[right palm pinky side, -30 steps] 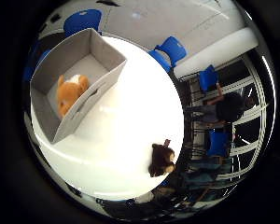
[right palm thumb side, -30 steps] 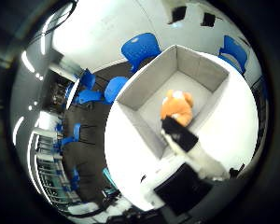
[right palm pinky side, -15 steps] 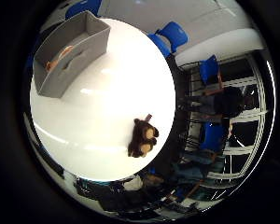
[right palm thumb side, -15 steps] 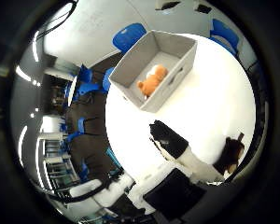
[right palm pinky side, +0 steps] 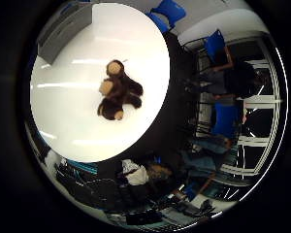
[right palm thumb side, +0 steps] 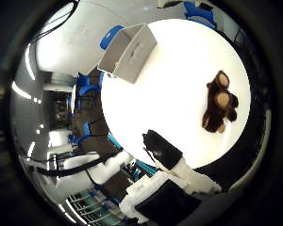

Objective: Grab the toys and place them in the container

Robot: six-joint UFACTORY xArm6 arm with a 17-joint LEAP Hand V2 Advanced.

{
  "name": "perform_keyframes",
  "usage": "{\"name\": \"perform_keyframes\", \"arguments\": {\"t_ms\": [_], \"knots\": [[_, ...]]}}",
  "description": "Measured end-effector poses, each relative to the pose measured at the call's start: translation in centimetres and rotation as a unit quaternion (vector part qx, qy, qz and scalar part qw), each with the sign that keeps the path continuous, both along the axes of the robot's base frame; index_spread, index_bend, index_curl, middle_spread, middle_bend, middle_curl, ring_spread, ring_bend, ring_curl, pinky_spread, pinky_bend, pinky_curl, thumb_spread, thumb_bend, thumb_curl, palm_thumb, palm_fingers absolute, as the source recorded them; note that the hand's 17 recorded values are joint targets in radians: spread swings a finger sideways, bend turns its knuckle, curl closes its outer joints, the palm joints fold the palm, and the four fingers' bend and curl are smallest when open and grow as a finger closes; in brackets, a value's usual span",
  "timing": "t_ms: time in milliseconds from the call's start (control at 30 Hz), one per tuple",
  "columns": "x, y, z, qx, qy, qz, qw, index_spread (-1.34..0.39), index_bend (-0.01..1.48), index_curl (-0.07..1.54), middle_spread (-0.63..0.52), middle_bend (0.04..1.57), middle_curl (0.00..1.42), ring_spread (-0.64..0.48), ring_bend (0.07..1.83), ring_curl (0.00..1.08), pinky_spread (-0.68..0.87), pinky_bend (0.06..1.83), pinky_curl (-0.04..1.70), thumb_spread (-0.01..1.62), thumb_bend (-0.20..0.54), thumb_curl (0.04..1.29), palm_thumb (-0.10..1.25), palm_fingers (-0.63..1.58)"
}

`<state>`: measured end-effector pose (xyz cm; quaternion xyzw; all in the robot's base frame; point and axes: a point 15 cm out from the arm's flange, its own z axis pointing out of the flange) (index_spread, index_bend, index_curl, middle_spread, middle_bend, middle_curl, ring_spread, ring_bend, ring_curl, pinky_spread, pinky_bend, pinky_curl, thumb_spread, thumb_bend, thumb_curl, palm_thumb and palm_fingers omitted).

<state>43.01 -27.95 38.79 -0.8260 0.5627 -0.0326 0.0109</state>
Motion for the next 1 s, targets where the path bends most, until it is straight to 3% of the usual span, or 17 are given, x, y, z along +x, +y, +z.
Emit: {"name": "perform_keyframes", "arguments": {"t_ms": [333, 633, 1000], "knots": [[-3.4, -2.3, -7.2, 0.047, 0.054, -0.025, 0.997, -0.42, 0.17, 0.29, 0.0, 0.19, 0.3, 0.18, 0.27, 0.25, 0.45, 0.44, 0.31, 1.15, -0.02, 0.31, 0.51, 0.12], [-1.2, -3.8, -12.1, 0.05, 0.055, -0.027, 0.997, -0.41, 0.17, 0.29, 0.0, 0.18, 0.3, 0.18, 0.27, 0.26, 0.45, 0.44, 0.3, 1.15, -0.016, 0.31, 0.53, 0.12], [1.1, -5.7, -13.8, 0.03, 0.028, -0.031, 0.999, -0.43, 0.17, 0.3, 0.0, 0.18, 0.29, 0.18, 0.25, 0.26, 0.44, 0.42, 0.29, 1.15, -0.017, 0.32, 0.6, 0.14]]}}
